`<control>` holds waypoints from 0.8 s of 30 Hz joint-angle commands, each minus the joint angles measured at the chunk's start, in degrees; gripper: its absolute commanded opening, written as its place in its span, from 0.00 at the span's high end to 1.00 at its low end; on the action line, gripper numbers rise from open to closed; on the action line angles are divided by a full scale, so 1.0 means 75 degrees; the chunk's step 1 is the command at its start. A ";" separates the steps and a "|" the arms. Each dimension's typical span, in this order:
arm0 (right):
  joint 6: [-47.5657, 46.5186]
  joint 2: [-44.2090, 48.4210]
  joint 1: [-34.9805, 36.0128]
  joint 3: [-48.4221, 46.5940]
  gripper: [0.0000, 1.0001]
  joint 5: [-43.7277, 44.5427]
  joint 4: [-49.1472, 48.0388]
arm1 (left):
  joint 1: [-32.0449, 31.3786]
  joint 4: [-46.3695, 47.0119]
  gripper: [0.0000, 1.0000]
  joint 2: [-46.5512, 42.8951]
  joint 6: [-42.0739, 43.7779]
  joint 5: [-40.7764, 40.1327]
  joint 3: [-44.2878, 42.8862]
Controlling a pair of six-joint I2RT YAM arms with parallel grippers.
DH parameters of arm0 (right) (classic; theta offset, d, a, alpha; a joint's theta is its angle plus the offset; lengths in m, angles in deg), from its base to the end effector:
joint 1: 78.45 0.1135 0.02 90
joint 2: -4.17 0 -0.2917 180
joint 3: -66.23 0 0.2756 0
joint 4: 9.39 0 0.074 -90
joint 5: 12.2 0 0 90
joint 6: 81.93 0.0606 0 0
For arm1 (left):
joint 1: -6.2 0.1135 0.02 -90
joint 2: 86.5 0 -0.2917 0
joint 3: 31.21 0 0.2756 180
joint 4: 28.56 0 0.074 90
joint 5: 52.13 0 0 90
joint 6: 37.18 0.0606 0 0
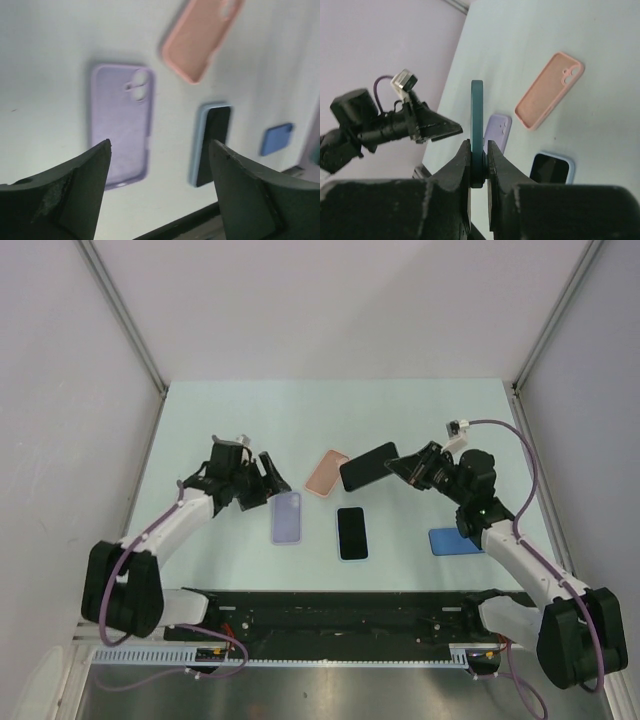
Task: Put the phone into the phone case
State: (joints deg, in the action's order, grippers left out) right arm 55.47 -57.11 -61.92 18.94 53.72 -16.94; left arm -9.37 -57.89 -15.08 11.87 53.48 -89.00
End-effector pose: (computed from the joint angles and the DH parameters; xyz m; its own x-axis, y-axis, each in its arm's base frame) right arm 0.2573 0.1022 0.2882 -0.5501 0.5378 -0.6389 -0.3598 0.5378 0.7624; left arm 0.2767 -0.0940 0.2348 -0.7896 -0.4353 -0.4326 -0.0917 0.7807 -0.6181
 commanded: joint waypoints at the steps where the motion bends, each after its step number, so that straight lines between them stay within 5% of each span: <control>1: -0.0694 0.0353 -0.0037 -0.0175 1.00 -0.1137 0.0737 | 0.0037 -0.1621 0.23 0.0847 0.1240 -0.1026 -0.0546; 6: -0.0929 0.0634 -0.0037 -0.0210 1.00 -0.1595 0.1041 | 0.0037 -0.1728 0.25 0.1399 0.1300 -0.1894 -0.0617; 12: -0.1221 0.0869 -0.0048 -0.0222 1.00 -0.1665 0.1393 | 0.0037 -0.0908 0.26 0.1949 0.1639 -0.0794 -0.0955; 24: -0.1749 0.1080 -0.0060 -0.0433 0.99 -0.1829 0.1967 | -0.0033 -0.1528 0.31 0.3485 0.2097 -0.1825 -0.2152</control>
State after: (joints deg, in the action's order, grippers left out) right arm 44.80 -51.25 -62.07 18.85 41.90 -2.55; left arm -9.42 -68.01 9.11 25.05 41.75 -103.57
